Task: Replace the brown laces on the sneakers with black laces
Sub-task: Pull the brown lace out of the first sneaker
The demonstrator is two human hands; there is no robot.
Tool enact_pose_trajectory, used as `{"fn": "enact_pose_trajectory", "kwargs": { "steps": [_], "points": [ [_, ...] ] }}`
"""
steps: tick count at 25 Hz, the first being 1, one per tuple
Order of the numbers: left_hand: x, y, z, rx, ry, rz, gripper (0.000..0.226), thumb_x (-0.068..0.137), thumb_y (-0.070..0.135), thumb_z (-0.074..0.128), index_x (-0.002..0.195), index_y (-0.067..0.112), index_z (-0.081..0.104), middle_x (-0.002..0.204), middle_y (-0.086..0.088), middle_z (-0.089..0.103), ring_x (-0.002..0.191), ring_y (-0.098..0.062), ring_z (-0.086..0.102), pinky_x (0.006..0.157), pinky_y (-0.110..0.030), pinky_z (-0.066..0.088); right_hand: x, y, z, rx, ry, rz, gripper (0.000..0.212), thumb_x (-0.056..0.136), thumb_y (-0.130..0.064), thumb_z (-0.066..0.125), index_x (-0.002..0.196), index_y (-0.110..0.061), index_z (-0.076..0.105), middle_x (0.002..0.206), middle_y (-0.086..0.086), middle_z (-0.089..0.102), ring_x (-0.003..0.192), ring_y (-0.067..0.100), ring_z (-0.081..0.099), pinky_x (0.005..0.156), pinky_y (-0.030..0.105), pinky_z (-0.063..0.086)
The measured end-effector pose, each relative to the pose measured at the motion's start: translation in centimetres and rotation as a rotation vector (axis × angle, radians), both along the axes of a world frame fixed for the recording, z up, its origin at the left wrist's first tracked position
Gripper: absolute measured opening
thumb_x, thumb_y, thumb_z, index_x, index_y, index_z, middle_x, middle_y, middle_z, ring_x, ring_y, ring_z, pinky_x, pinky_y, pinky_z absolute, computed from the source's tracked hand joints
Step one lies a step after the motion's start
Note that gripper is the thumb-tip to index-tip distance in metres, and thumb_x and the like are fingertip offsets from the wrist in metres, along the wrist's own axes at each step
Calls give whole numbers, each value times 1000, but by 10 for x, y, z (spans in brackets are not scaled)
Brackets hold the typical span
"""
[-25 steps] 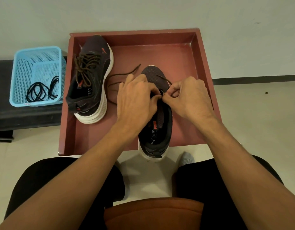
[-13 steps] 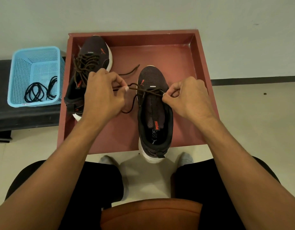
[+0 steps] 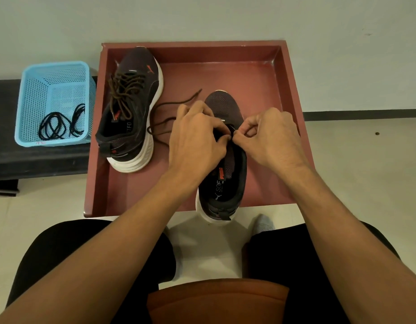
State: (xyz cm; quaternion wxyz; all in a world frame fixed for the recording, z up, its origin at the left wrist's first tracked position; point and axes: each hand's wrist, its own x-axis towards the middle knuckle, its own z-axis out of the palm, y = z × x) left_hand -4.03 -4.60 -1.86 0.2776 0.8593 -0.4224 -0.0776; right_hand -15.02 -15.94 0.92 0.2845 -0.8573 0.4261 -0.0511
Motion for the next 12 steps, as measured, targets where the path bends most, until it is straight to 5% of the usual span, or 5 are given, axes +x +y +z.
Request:
{"fn": "enact_pose_trajectory", "kwargs": {
  "steps": [6,9,12],
  "points": [
    [15,9,3,-14,249,56,5,94,19,70,93,23,70,109,11,55,105,-12,58,97,-44,50,0,2,-1,-4,-10,-29,14,85,-31,80,72,-27,76,60,-11,67,58,3,65,60,23,55],
    [17,13,7,23,291,4,7,100,14,62,97,20,63,112,9,53,109,-17,58,98,-51,50,0,3,0,-4,-9,-27,14,86,-31,79,72,-28,76,59,-12,65,54,1,61,50,16,43],
    [10,12,6,-2,231,-56,7,97,15,62,100,21,62,115,6,53,101,-18,59,91,-51,53,-1,2,0,-9,-2,-17,12,85,-31,79,75,-26,77,61,-12,67,56,1,63,51,17,45]
  ]
}}
